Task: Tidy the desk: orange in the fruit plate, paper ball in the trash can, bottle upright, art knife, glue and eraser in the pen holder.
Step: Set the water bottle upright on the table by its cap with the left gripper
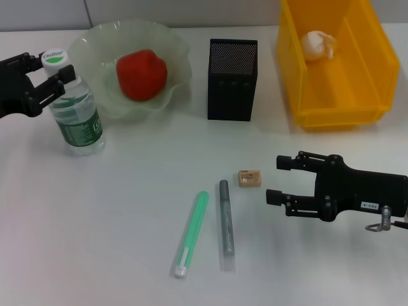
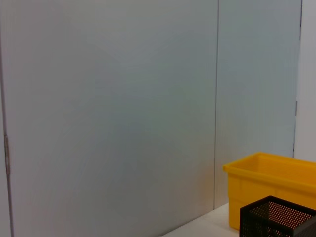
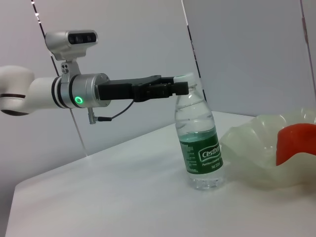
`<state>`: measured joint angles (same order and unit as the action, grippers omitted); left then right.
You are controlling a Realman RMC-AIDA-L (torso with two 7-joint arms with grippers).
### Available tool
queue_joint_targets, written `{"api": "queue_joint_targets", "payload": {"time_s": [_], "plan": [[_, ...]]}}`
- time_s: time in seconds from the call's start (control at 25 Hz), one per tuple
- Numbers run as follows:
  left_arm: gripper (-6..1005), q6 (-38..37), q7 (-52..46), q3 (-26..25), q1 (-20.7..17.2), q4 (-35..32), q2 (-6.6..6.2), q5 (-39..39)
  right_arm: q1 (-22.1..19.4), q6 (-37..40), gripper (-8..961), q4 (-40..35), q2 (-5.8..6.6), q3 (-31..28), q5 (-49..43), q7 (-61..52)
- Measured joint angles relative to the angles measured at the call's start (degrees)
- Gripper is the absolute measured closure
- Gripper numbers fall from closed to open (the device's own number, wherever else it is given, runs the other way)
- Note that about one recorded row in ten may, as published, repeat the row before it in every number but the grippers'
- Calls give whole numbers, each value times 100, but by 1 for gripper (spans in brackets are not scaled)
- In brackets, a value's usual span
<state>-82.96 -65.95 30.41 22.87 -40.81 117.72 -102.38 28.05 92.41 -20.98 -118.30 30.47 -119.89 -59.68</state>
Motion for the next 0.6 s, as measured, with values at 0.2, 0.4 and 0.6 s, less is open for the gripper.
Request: {"api": "queue_joint_targets", "payload": {"time_s": [0.2,0.4,0.6], "plan": [[434,17,9,8,10,3,13,1,9,-4,179,-11,0,4,0,-13],[429,-4,13,8,20,3,14,2,8,4,179,-13,0,4,0,-17],[425,-13,15,9,34,3,14,6,12,5,178,-17,0,3,6,-18]]}}
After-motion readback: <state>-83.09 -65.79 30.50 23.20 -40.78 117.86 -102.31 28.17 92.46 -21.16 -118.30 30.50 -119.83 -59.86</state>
